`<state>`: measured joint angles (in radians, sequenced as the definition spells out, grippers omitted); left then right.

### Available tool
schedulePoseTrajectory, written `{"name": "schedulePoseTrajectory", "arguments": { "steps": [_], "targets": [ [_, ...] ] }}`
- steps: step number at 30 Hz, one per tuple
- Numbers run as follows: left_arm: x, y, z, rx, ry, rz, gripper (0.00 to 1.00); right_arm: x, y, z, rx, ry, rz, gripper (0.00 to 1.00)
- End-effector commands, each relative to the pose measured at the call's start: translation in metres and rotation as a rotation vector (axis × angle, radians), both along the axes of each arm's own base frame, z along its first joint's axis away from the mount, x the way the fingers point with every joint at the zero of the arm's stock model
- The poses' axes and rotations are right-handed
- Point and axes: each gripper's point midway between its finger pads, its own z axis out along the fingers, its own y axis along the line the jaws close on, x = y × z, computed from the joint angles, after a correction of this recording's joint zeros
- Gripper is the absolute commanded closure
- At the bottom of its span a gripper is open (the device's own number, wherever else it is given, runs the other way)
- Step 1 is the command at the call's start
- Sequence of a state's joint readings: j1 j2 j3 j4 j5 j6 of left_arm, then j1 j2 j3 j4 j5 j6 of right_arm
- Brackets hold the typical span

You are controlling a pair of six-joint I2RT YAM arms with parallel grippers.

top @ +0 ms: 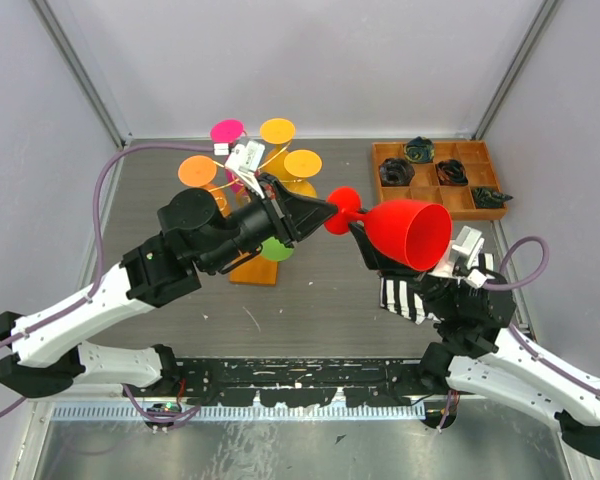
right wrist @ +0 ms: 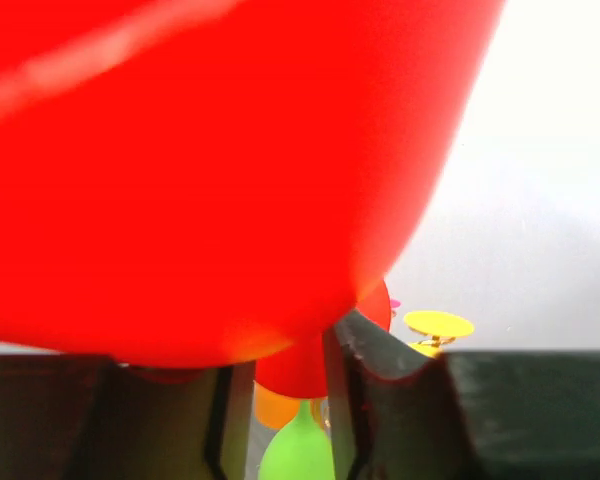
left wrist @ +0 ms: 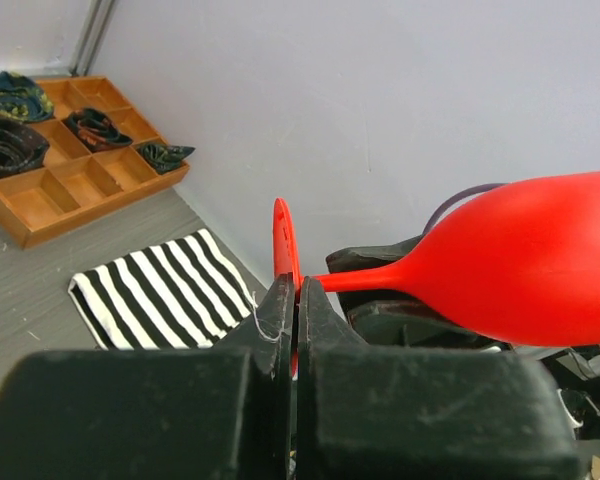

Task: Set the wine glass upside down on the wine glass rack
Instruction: Pick up the wine glass at the center of the board.

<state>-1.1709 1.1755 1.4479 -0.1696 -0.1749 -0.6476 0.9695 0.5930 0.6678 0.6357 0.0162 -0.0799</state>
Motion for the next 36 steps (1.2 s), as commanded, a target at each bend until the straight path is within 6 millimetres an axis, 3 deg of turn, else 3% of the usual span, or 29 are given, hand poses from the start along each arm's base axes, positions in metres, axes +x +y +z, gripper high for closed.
{"name": "schedulePoseTrajectory", "arguments": {
  "steps": [1, 7, 12, 18, 23, 26, 30, 36],
  "targets": [
    [0.0, 0.016, 0.024, -0.02, -0.078, 0.036, 1.0, -0.003, -0.009, 0.003, 0.017, 0.042, 0.003, 0.58],
    [0.012, 0.041, 0.031, 0.031, -0.157, 0.145, 1.0, 0.005, -0.007, -0.03, -0.067, 0.126, -0.023, 0.4],
    [0.023, 0.068, 0.031, 0.147, -0.244, 0.249, 1.0, 0.012, -0.008, -0.068, -0.129, 0.281, -0.033, 0.37],
    [0.028, 0.101, 0.031, 0.281, -0.342, 0.332, 1.0, 0.025, -0.03, -0.105, -0.142, 0.497, -0.135, 0.33],
    [0.025, 0.116, 0.027, 0.405, -0.418, 0.316, 1.0, 0.031, -0.052, -0.128, -0.085, 0.695, -0.214, 0.33],
    [0.02, 0.119, 0.018, 0.499, -0.474, 0.264, 1.0, 0.031, -0.067, -0.134, -0.066, 0.78, -0.264, 0.32],
    [0.02, 0.123, -0.006, 0.685, -0.574, 0.206, 1.0, 0.021, -0.087, -0.126, -0.05, 0.821, -0.286, 0.3],
    [0.028, 0.12, -0.041, 0.855, -0.659, 0.165, 1.0, -0.005, -0.091, -0.103, -0.049, 0.774, -0.154, 0.3]
  ]
}}
